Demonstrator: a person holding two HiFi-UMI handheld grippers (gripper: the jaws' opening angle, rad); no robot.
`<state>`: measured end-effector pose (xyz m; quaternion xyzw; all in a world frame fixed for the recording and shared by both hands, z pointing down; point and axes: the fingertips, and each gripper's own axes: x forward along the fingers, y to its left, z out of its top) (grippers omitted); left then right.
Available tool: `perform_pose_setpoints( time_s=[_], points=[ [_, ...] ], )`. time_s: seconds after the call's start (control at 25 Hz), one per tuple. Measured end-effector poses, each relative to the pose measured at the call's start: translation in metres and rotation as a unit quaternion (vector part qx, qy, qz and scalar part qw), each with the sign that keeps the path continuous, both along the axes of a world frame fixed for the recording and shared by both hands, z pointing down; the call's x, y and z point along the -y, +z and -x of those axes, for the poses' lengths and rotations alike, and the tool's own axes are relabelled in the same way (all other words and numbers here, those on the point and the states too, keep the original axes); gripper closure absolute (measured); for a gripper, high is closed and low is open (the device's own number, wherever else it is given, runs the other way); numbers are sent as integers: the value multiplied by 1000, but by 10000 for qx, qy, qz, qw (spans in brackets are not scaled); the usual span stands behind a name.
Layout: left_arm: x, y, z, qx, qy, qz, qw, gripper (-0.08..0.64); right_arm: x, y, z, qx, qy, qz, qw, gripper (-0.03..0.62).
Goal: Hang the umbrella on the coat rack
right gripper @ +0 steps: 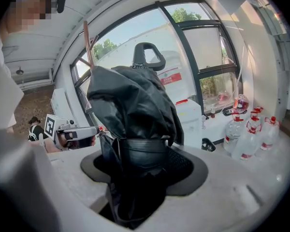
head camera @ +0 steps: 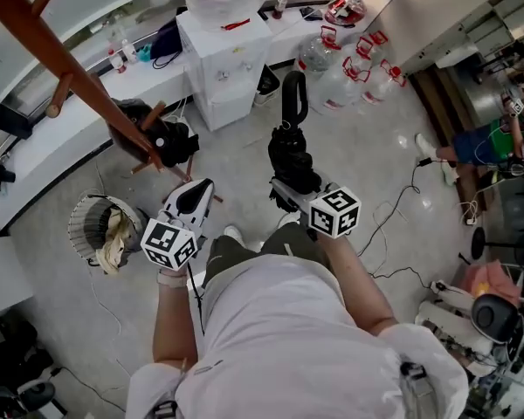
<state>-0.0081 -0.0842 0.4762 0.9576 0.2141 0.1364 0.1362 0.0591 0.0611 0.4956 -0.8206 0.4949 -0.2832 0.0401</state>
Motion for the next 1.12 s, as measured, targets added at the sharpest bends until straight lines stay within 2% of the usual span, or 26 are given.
perform_pose_setpoints(
  time_s=[0.36, 0.6, 0.76, 1.0, 1.12],
  points=[
    [39, 7, -14, 226, -759, -19, 9969, 558, 66, 6, -47, 129, -887, -121, 9959, 316],
    [50, 7, -34, 411, -1379, -48, 9896, 558, 98, 19, -86, 219, -1639, -48, 9862, 316],
    [62, 13, -46, 532, -1862, -49, 9811, 558, 123, 30, -106, 310, -2224, 9, 9745, 316],
    [70, 17, -79, 715, -2490, -65, 9658, 558, 148, 43, -137, 415, -3130, 61, 9488, 316],
    [70, 17, -83, 716, -2878, -58, 9550, 558, 158, 48, -140, 404, -3617, 100, 9314, 316]
  ],
)
